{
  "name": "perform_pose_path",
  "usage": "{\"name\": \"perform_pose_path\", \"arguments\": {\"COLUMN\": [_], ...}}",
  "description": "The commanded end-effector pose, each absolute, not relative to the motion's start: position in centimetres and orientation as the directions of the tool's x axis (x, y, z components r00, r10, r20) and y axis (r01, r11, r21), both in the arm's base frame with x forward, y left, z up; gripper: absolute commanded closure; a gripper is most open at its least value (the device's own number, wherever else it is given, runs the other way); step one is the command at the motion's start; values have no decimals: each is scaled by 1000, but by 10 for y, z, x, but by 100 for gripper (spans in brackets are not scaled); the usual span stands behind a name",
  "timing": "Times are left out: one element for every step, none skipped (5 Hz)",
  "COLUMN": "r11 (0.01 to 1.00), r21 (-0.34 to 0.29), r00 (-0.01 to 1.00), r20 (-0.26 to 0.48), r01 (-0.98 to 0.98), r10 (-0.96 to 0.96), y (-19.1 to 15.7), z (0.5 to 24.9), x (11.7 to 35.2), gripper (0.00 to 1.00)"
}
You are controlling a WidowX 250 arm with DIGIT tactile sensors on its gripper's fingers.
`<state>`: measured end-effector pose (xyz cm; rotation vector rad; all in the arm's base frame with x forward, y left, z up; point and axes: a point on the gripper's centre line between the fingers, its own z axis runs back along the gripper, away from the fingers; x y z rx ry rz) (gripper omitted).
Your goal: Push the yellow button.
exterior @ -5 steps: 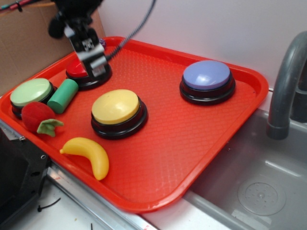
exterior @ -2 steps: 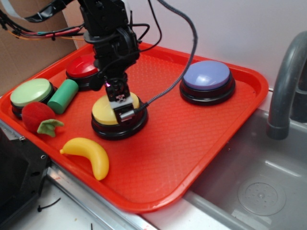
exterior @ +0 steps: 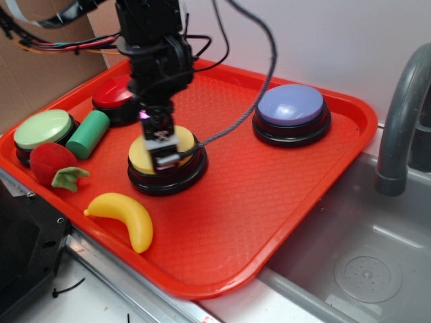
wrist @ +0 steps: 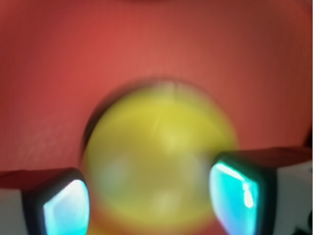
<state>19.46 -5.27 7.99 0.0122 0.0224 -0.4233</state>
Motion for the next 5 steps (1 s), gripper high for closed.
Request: {"name": "perform_pose_path", "arguments": {"r11": [954,958,963,966,967], "r21": [8,1,1,-3,0], "r00": [954,958,963,966,967], "r20": [9,1,8,14,15], "r01": [300,286,269,259,253], "r10": [-300,-286,-269,-259,-253], "y": [-46,-45,-44,-41,-40], "z": [127,130,138,142,146], "x": [204,203,201,200,200], "gripper": [0,0,0,0,0]}}
